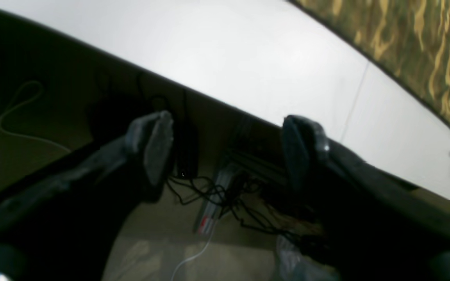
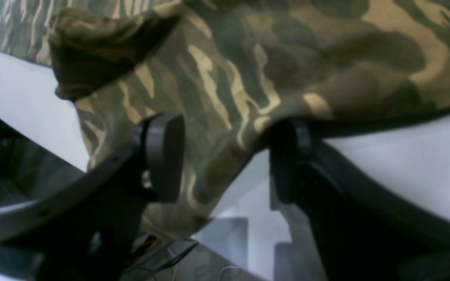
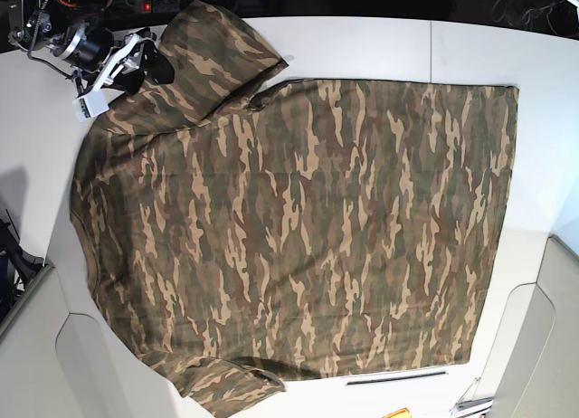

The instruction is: Fold the T-shirt properly

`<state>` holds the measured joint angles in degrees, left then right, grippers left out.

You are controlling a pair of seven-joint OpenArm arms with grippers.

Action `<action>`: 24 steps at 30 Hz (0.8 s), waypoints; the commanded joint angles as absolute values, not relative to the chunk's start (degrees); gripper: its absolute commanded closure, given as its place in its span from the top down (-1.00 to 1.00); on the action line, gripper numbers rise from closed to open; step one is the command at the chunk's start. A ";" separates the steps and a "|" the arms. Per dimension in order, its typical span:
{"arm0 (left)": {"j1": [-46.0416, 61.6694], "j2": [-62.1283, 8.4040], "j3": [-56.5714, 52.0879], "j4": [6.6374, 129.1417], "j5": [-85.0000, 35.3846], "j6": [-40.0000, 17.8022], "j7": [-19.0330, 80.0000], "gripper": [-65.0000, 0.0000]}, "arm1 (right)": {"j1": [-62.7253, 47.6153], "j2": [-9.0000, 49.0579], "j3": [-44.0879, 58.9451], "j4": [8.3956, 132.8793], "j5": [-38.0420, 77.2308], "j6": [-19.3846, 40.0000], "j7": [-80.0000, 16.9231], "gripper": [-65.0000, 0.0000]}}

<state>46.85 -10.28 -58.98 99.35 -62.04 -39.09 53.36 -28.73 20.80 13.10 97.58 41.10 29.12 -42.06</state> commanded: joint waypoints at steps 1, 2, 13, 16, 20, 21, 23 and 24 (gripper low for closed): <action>48.60 -10.48 -60.64 100.16 -62.52 -40.00 52.56 0.42 | -28.88 21.45 13.37 97.93 40.95 28.93 -42.48 0.07; 49.21 -10.13 -61.30 100.16 -63.42 -40.00 52.82 0.42 | -28.88 21.47 13.37 97.93 40.95 28.93 -42.46 0.07; 58.33 -6.48 -62.33 100.16 -71.42 -40.00 58.63 0.42 | -28.86 21.43 13.37 97.93 42.63 28.93 -42.46 0.07; 58.41 -5.85 -62.26 100.18 -74.76 -40.00 62.48 0.42 | -27.90 21.45 13.37 97.93 42.37 28.93 -42.70 0.07; 59.20 -5.26 -60.90 100.55 -78.04 -40.00 66.08 0.42 | -26.81 22.24 13.37 97.93 42.46 28.95 -42.68 0.07; 59.68 -5.06 -60.18 101.01 -78.02 -40.00 65.98 0.42 | -26.59 22.44 13.37 97.93 42.44 28.93 -42.72 0.07; 60.53 -4.36 -58.30 102.63 -77.82 -40.00 66.08 0.42 | -26.17 22.85 13.37 97.93 42.50 28.93 -42.70 0.07; 60.95 -4.08 -57.19 103.46 -77.65 -40.00 66.02 0.42 | -26.00 23.00 13.37 97.93 42.50 28.93 -42.72 0.07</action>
